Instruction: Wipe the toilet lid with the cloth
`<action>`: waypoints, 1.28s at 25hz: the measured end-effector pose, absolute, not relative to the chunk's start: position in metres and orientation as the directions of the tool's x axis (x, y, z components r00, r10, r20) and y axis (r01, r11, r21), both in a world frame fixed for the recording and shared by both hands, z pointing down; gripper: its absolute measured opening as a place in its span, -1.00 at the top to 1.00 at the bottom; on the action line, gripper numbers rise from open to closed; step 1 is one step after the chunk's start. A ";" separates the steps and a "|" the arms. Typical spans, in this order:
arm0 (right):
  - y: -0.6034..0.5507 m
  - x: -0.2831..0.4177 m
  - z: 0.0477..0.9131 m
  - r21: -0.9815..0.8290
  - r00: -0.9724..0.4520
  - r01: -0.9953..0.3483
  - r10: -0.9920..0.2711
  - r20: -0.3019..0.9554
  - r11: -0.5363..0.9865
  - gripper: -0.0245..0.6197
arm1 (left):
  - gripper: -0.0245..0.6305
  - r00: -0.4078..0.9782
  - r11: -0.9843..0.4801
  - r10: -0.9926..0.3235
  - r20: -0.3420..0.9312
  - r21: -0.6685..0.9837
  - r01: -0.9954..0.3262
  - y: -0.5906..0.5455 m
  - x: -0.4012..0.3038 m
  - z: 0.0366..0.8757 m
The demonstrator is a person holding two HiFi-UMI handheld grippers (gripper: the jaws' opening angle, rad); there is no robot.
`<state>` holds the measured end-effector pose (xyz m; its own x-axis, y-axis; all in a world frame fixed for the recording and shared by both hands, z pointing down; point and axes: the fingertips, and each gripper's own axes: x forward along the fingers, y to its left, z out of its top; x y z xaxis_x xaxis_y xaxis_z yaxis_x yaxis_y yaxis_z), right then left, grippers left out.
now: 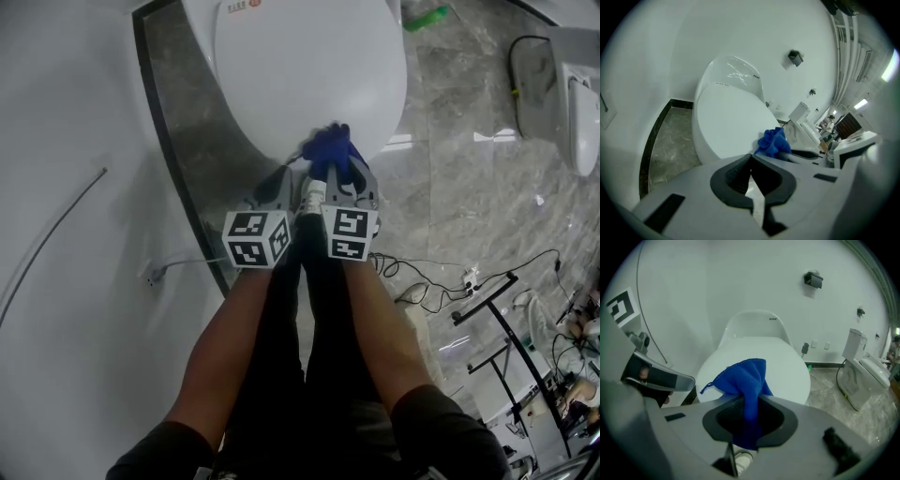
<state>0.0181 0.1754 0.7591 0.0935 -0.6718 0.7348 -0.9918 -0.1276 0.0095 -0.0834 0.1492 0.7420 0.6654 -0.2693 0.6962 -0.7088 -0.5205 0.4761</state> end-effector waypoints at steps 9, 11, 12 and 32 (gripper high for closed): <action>0.199 0.109 0.767 0.027 0.300 -0.915 -0.636 0.712 -0.402 0.71 | 0.89 0.706 -0.607 -0.200 0.680 0.479 -0.634 0.161 -0.041 0.741; 0.203 0.126 0.772 0.007 0.319 -0.891 -0.616 0.720 -0.453 0.71 | 0.89 0.712 -0.624 -0.189 0.676 0.477 -0.619 0.162 -0.036 0.740; 0.207 0.133 0.775 0.000 0.322 -0.881 -0.598 0.734 -0.474 0.71 | 0.89 0.714 -0.628 -0.185 0.676 0.478 -0.615 0.164 -0.034 0.738; 0.140 0.068 0.253 0.105 -0.040 -0.992 -0.963 0.267 0.070 0.71 | 0.89 0.760 -0.752 -0.514 0.397 0.218 -0.622 0.088 -0.052 0.283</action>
